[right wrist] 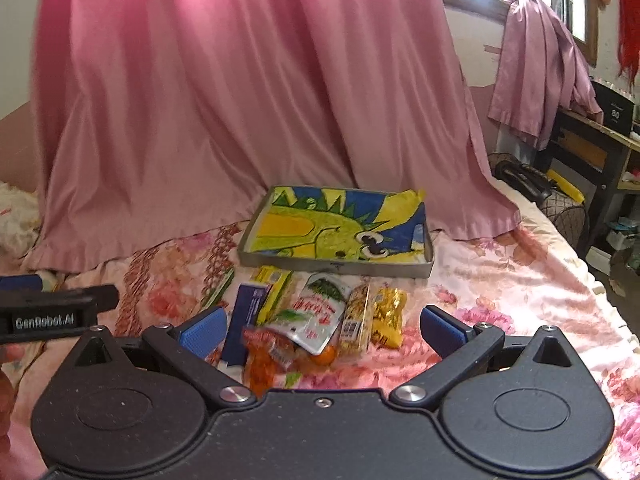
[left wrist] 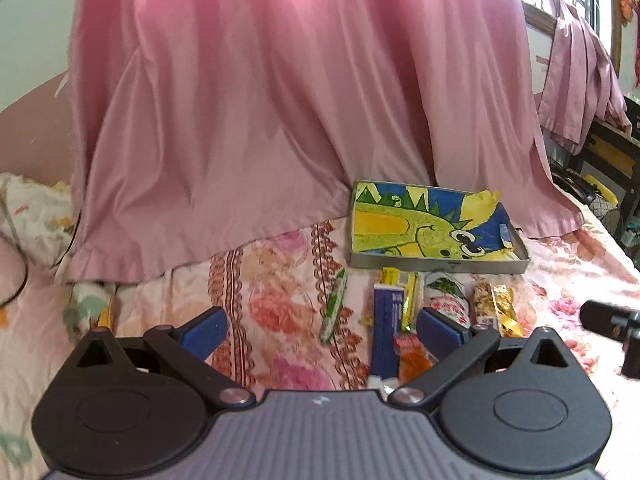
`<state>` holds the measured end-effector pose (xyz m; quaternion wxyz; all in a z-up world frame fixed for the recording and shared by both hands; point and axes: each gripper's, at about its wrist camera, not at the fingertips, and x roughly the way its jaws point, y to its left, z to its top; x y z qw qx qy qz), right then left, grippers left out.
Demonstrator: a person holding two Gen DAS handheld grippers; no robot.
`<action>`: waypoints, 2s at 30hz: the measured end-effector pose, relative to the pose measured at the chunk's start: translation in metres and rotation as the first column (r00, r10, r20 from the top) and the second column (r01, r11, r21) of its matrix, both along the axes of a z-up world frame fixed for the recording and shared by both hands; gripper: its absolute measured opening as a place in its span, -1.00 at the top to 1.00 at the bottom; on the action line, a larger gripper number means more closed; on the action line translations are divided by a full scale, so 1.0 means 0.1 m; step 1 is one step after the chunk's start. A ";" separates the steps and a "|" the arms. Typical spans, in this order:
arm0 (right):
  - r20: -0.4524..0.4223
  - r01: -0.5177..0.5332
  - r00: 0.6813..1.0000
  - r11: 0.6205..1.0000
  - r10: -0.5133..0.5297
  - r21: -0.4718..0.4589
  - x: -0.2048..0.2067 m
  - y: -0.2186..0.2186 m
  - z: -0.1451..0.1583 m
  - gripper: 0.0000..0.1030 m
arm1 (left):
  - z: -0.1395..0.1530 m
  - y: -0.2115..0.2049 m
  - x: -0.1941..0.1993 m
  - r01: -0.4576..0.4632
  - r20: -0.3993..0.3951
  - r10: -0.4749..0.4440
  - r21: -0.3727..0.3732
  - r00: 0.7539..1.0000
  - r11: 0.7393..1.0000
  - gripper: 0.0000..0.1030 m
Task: Organize snacks
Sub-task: 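Move both tools toward the snacks, left to the blue tube, right to the seaweed bag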
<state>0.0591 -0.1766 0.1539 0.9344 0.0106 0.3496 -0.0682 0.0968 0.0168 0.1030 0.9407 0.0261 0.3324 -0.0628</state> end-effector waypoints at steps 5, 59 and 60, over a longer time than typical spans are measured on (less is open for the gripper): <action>-0.011 0.035 0.999 0.998 -0.036 -0.054 0.38 0.01 -0.05 -0.99 | -0.10 -0.02 0.44 0.054 0.010 -0.054 0.043 0.998 0.998 -0.99; -0.282 -0.412 0.890 0.896 0.358 -0.163 1.84 0.08 -1.93 -0.99 | -1.75 -0.02 1.77 0.159 -0.214 -0.190 -0.153 0.958 0.975 -0.99; -0.280 -0.427 0.884 0.889 0.373 -0.163 1.81 0.09 -1.93 -0.99 | -1.77 -0.04 1.75 0.170 -0.222 -0.204 -0.164 0.953 0.972 -0.99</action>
